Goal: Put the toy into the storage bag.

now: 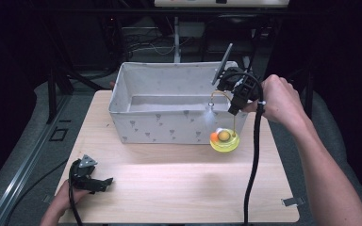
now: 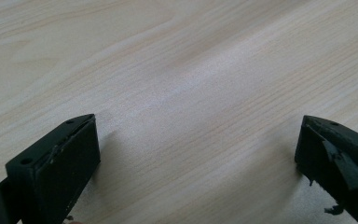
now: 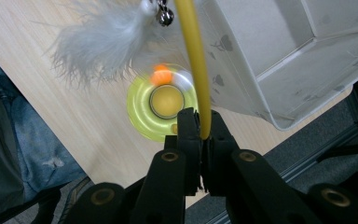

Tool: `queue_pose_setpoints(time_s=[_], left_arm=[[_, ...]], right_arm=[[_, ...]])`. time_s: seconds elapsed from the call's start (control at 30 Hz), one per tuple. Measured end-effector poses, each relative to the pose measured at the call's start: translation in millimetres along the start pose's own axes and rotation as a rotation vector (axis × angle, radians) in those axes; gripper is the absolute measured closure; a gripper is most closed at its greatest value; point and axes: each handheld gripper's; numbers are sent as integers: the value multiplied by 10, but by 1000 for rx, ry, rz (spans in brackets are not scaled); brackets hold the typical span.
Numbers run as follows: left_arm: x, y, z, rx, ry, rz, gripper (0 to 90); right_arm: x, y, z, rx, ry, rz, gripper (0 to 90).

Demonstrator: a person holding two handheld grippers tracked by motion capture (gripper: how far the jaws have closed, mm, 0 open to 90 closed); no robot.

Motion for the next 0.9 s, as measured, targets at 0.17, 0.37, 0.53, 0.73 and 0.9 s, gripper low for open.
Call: queue_pose_setpoints(time_s=[0.17, 0.37, 0.53, 0.73, 0.9], left_arm=[[-1, -2, -1, 2, 1, -3, 0], [0, 0, 0, 0, 0, 0, 0], [-1, -2, -1, 1, 1, -3, 0], [1, 1, 2, 0, -2, 2, 0], [1, 1, 0, 0, 0, 1, 0]], right_arm=[[-18, -46, 14, 4, -2, -2, 877], [-38, -101, 18, 8, -2, 8, 877], [-69, -159, 21, 14, -4, 12, 877], [-103, -214, 31, 22, -5, 16, 877], [-125, -272, 48, 28, -3, 19, 877]])
Point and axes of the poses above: each handheld gripper's, and its own axes: y roughly forward along the jaws, x roughly out of its underside, z roughly to its right, and after that the axes turned 4 degrees about y, right-handed
